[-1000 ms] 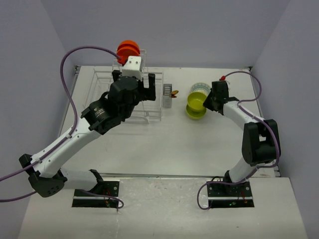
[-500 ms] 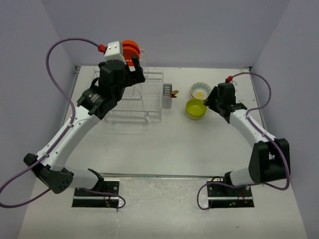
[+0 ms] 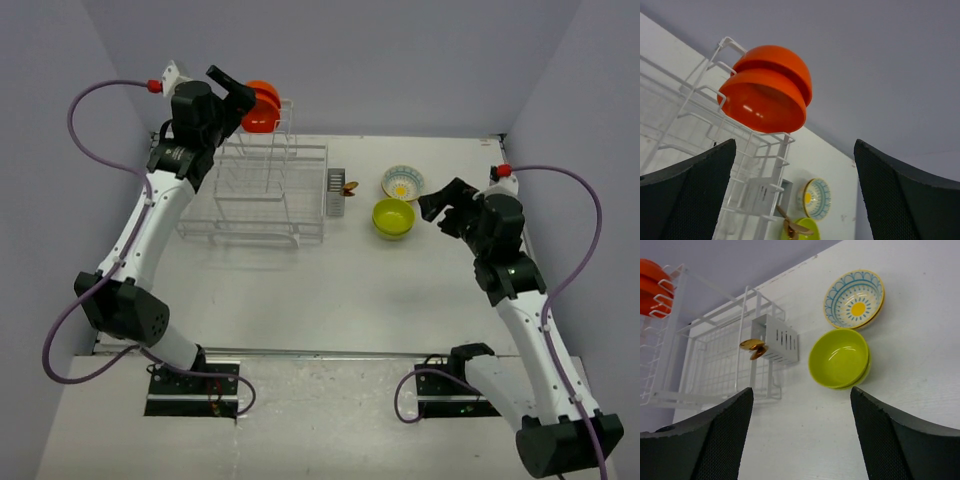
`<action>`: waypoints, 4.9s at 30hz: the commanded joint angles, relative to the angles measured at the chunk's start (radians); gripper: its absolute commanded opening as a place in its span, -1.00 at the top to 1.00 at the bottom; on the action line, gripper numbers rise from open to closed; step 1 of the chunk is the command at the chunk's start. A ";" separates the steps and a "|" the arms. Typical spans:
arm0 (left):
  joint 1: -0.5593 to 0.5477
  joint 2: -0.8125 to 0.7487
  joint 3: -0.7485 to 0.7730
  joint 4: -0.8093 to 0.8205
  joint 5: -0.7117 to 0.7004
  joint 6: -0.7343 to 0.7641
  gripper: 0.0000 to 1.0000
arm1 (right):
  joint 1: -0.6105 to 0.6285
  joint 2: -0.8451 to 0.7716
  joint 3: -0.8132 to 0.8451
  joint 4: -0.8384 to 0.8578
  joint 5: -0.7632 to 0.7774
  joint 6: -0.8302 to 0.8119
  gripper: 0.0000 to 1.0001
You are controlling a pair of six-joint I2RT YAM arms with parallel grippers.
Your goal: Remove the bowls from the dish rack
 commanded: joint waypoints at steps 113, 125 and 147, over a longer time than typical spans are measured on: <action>-0.796 0.043 -0.339 -0.108 0.496 1.329 1.00 | 0.235 0.312 0.318 -0.582 -0.092 -0.243 -0.48; -0.803 0.061 -0.291 -0.133 0.548 1.330 1.00 | 0.288 0.341 0.248 -0.517 -0.121 -0.228 -0.31; -0.803 -0.069 -0.356 -0.008 0.049 1.105 -1.00 | 0.136 0.341 0.132 -0.315 0.111 -0.111 1.00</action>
